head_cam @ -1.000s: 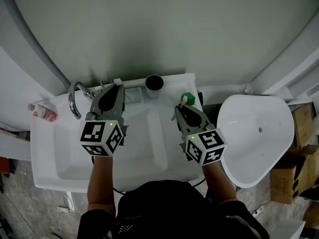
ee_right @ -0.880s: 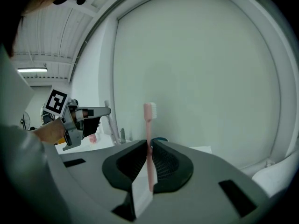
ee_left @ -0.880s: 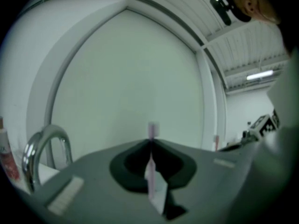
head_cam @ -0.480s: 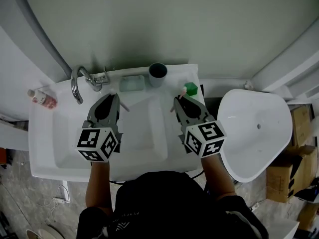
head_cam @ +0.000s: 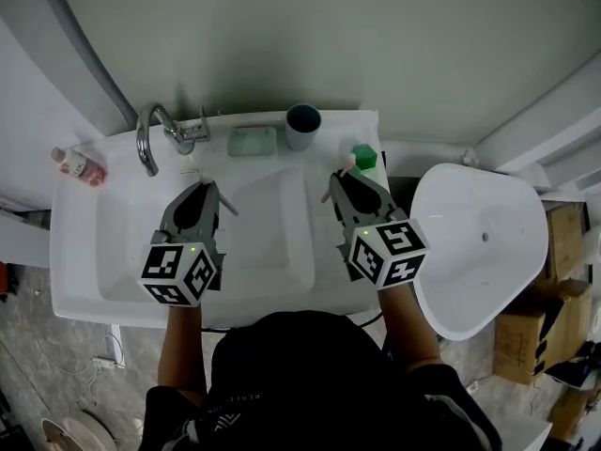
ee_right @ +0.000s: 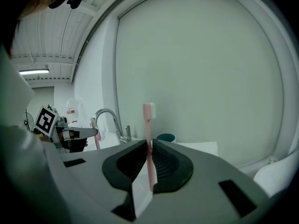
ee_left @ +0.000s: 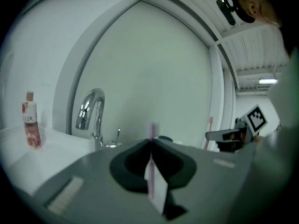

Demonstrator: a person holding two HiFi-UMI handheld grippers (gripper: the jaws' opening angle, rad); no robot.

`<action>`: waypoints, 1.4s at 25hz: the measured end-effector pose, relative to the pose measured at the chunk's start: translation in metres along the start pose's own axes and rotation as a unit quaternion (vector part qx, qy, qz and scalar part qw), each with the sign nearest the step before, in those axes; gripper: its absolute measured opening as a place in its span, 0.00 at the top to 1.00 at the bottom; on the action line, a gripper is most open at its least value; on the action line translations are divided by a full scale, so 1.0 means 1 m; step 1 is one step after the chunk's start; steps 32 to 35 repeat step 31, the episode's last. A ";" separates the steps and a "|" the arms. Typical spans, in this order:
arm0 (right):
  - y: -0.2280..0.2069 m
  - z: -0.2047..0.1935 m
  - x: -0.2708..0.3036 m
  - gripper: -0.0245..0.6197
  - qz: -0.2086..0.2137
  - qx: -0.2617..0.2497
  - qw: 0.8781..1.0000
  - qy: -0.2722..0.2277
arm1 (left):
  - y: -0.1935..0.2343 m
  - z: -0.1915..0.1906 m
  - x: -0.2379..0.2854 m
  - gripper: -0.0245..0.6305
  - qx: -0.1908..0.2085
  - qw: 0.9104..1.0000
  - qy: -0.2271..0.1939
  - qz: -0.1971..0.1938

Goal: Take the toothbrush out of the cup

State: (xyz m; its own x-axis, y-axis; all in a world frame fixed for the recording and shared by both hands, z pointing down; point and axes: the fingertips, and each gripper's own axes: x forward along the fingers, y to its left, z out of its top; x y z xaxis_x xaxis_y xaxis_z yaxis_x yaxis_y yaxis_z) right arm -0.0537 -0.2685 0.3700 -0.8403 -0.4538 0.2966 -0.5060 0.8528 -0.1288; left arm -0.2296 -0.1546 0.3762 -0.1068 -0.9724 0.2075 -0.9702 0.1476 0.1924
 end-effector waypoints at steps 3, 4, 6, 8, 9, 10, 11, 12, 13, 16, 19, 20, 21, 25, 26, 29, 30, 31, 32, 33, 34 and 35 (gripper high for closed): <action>0.002 -0.003 0.002 0.91 0.007 0.008 1.000 0.004 | 0.002 -0.002 -0.004 0.93 -0.007 1.000 -0.001 0.006; 0.003 -0.004 0.002 0.91 0.010 0.009 1.000 0.005 | 0.003 -0.002 -0.005 0.93 -0.008 1.000 -0.002 0.007; 0.005 -0.004 0.003 0.91 0.013 0.009 1.000 0.007 | 0.004 -0.001 -0.006 0.93 -0.010 1.000 -0.004 0.010; 0.006 -0.004 0.004 0.91 0.015 0.008 1.000 0.007 | 0.004 -0.001 -0.008 0.93 -0.012 1.000 -0.006 0.012; 0.006 -0.005 0.004 0.91 0.016 0.010 1.000 0.007 | 0.004 -0.002 -0.008 0.93 -0.013 1.000 -0.006 0.012; 0.007 -0.006 0.004 0.91 0.018 0.015 1.000 0.008 | 0.003 -0.002 -0.008 0.93 -0.014 1.000 -0.005 0.011; 0.008 -0.008 0.004 0.91 0.023 0.024 0.999 0.009 | 0.003 -0.003 -0.008 0.93 -0.014 1.000 -0.005 0.011; 0.010 -0.008 0.005 0.91 0.029 0.036 0.999 0.010 | 0.003 -0.003 -0.008 0.93 -0.014 1.000 -0.004 0.010; 0.011 -0.009 0.006 0.91 0.036 0.049 0.998 0.010 | 0.003 -0.003 -0.007 0.93 -0.015 1.000 -0.004 0.009; 0.014 -0.007 0.007 0.91 0.045 0.063 0.997 0.010 | 0.002 0.000 -0.007 0.93 -0.015 1.000 -0.007 0.007; 0.014 -0.008 0.007 0.91 0.045 0.062 0.997 0.010 | 0.000 0.000 -0.006 0.93 -0.013 1.000 -0.007 0.003; 0.014 -0.009 0.007 0.91 0.044 0.062 0.997 0.010 | 0.000 -0.001 -0.006 0.93 -0.013 1.000 -0.006 0.003; 0.014 -0.009 0.008 0.91 0.044 0.061 0.997 0.011 | 0.000 -0.001 -0.005 0.93 -0.013 1.000 -0.005 0.003; 0.014 -0.011 0.009 0.91 0.043 0.052 0.998 0.016 | -0.001 -0.002 -0.004 0.93 -0.012 1.000 -0.002 0.003; 0.015 -0.011 0.009 0.91 0.042 0.046 0.998 0.018 | 0.000 -0.002 -0.003 0.93 -0.012 1.000 -0.001 0.003; 0.019 -0.012 0.010 0.91 0.044 0.030 0.998 0.021 | 0.001 -0.003 -0.003 0.93 -0.011 1.000 0.001 0.004; 0.020 -0.012 0.010 0.91 0.044 0.028 0.998 0.021 | 0.001 -0.002 -0.004 0.93 -0.011 1.000 0.001 0.004; 0.021 -0.012 0.010 0.91 0.045 0.026 0.998 0.022 | 0.001 -0.002 -0.004 0.93 -0.011 1.000 0.001 0.005; 0.021 -0.012 0.010 0.91 0.045 0.026 0.998 0.022 | 0.001 -0.002 -0.004 0.93 -0.011 1.000 0.001 0.005; 0.021 -0.012 0.010 0.91 0.045 0.026 0.998 0.022 | 0.001 -0.002 -0.004 0.93 -0.011 1.000 0.001 0.005; 0.021 -0.012 0.010 0.91 0.045 0.026 0.998 0.022 | 0.001 -0.002 -0.004 0.93 -0.011 1.000 0.001 0.005; 0.021 -0.012 0.010 0.91 0.045 0.026 0.998 0.022 | 0.001 -0.002 -0.004 0.93 -0.011 1.000 0.001 0.005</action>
